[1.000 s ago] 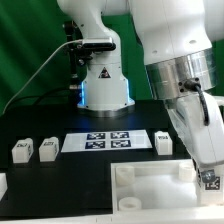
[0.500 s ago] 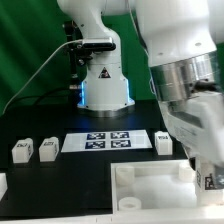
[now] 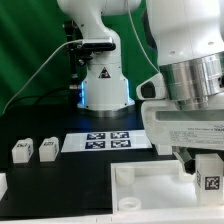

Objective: Assemble one leg

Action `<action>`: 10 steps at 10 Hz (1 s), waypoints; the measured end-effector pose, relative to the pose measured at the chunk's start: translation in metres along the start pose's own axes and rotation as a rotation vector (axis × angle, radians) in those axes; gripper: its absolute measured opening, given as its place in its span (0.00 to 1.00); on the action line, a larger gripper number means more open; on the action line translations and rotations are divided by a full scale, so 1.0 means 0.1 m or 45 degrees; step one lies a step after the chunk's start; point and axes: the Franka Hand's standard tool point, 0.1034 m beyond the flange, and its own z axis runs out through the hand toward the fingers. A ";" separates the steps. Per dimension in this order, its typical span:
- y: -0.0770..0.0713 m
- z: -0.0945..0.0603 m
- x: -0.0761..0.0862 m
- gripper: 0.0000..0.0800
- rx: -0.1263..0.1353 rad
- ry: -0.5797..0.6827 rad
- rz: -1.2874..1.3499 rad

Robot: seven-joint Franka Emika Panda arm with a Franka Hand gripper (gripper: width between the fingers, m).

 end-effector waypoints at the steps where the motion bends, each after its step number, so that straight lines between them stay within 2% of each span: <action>1: 0.01 -0.01 0.01 0.81 -0.041 0.009 -0.256; 2: -0.02 -0.03 0.03 0.81 -0.072 0.028 -0.492; 4: -0.01 -0.04 0.05 0.81 -0.087 0.033 -0.696; 5: -0.01 -0.04 0.05 0.66 -0.084 0.032 -0.680; 6: -0.01 -0.03 0.05 0.66 -0.083 0.034 -0.632; 7: -0.01 -0.04 0.05 0.49 -0.083 0.034 -0.632; 8: -0.01 -0.03 0.05 0.37 -0.083 0.036 -0.566; 10: 0.00 -0.04 0.06 0.37 -0.079 0.043 -0.348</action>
Offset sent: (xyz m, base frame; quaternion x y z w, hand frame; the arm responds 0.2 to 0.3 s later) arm 0.0000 0.0000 0.0000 0.0000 0.0000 -0.1790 0.9838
